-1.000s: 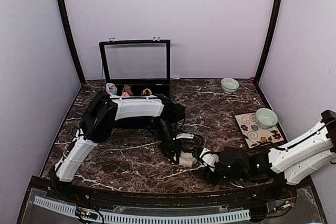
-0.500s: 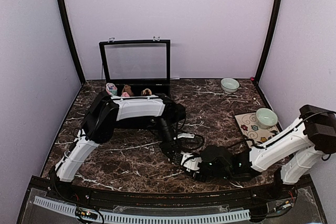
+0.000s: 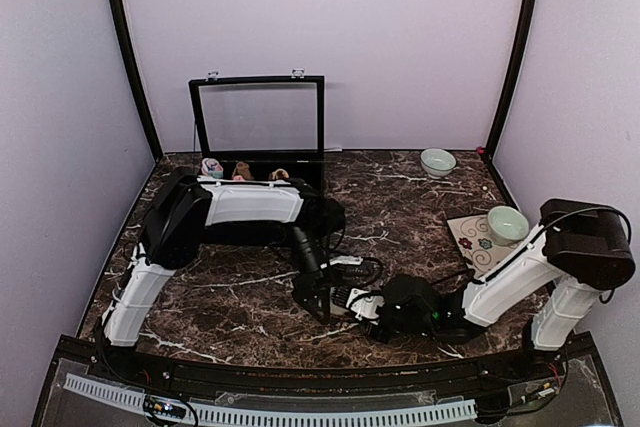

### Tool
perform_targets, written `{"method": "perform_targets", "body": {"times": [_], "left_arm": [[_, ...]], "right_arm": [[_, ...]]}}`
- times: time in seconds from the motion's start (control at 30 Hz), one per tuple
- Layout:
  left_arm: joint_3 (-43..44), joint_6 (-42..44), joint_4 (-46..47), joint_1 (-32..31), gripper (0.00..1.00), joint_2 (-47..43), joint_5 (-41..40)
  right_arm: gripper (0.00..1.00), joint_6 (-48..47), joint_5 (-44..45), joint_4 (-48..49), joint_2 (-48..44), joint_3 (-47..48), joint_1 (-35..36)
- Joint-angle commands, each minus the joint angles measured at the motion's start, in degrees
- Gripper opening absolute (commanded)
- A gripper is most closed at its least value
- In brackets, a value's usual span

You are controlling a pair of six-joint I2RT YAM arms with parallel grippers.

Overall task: Roll the socks
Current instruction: Roll the sock at the center of the board.

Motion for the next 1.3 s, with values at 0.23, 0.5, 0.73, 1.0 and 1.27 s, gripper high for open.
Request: {"method": "perform_targets", "body": {"times": [0.23, 0.5, 0.73, 1.0, 1.27], "left_arm": [[-23.92, -4.63, 25.76, 1.1, 0.99, -17.05, -18.8], [-35.6, -9.08, 43.18, 1.28, 0.99, -29.21, -22.65], [-41.15, -7.9, 48.02, 0.08, 0.99, -33.86, -21.91], [-43.81, -3.62, 53.04, -7.71, 0.99, -35.33, -27.27], [-44.58, -0.11, 58.42, -9.36, 0.99, -32.35, -35.44]], "right_arm": [[0.0, 12.79, -14.39, -0.68, 3.96, -3.28, -6.03], [0.0, 20.82, -25.15, -2.15, 2.66, -4.61, -10.07], [0.0, 24.26, -29.62, -7.16, 3.65, -2.76, -12.86], [0.0, 30.11, -39.65, -13.1, 10.37, 2.83, -18.4], [0.0, 36.2, -47.32, -13.46, 15.33, 4.69, -21.83]]}}
